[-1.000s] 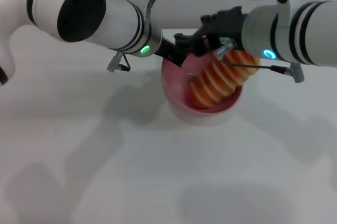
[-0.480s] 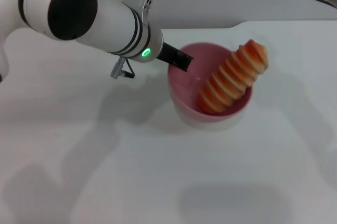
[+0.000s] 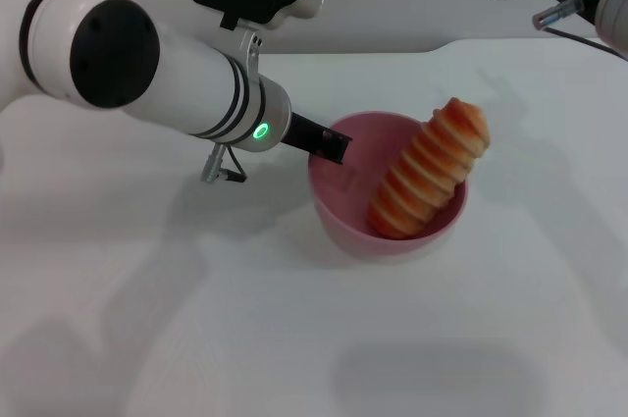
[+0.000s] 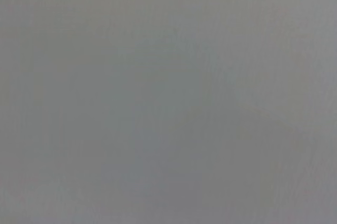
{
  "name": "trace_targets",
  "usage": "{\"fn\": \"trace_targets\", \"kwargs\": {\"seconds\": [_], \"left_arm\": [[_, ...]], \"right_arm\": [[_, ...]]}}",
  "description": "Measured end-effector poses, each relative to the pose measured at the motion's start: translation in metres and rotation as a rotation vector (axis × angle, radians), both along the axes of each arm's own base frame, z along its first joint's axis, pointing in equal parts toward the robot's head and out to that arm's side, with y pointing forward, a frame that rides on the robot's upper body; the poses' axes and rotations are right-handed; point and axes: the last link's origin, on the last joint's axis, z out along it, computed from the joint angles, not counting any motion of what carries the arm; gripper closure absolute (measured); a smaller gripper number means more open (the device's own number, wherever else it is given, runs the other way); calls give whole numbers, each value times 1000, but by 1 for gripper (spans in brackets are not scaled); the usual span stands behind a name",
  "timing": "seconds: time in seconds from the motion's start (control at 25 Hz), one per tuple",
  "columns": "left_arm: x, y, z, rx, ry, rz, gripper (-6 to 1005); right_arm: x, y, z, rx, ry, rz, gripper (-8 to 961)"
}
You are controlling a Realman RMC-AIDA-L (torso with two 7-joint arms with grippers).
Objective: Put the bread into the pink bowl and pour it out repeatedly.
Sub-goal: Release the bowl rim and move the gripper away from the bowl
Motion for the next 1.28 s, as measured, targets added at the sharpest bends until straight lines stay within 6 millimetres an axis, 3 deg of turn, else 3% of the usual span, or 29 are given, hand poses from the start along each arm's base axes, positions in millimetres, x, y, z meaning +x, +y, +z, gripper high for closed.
{"fn": "trace_targets", "kwargs": {"seconds": [0.68,1.24,1.28], "left_arm": [[-26,-4,-5,40,-37,44,849],[-33,-9,-8,57,-57,48,848],[-34,-9,-7,65,-64,46,815]], "right_arm": [[9,6,-4,-1,12,-17,288],[16,8,-2,6,9,-36,289],[17,8,-2,6,9,-38,289]]}}
